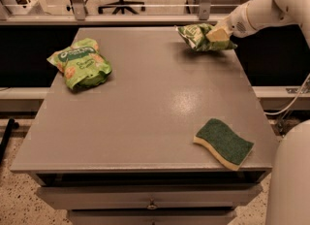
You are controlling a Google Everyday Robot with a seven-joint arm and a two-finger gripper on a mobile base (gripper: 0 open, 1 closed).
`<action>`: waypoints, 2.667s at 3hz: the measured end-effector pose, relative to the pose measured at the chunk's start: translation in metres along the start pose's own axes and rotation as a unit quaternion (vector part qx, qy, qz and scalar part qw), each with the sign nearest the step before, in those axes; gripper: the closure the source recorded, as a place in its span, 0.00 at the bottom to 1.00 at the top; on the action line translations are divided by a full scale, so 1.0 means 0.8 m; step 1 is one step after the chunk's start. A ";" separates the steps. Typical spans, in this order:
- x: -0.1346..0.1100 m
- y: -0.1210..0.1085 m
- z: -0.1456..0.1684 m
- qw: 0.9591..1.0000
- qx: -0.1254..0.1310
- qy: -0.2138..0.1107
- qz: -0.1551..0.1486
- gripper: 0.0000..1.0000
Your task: Move green jalapeno chip bag near green rice chip bag
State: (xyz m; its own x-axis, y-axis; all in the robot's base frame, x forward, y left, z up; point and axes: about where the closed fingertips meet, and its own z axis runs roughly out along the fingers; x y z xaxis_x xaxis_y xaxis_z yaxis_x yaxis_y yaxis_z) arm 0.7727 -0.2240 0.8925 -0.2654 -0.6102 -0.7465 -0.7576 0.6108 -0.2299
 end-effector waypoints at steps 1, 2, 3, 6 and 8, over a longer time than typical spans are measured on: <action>-0.056 0.031 -0.039 0.998 -0.016 -0.041 -0.053 1.00; -0.116 0.072 -0.073 0.992 -0.003 -0.056 -0.115 1.00; -0.109 0.109 -0.059 0.991 -0.024 -0.037 -0.125 1.00; -0.170 0.180 0.033 0.985 -0.043 -0.127 -0.106 1.00; -0.155 0.217 0.086 0.987 -0.070 -0.130 -0.063 0.83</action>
Offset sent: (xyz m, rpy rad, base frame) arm -0.1170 0.1255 0.0990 -0.1997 -0.2280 0.2654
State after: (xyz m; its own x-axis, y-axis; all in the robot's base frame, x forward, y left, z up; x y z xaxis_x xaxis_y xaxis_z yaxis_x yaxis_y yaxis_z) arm 0.7150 -0.0072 0.9022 -0.0149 -0.5158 -0.8566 -0.8550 0.4507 -0.2565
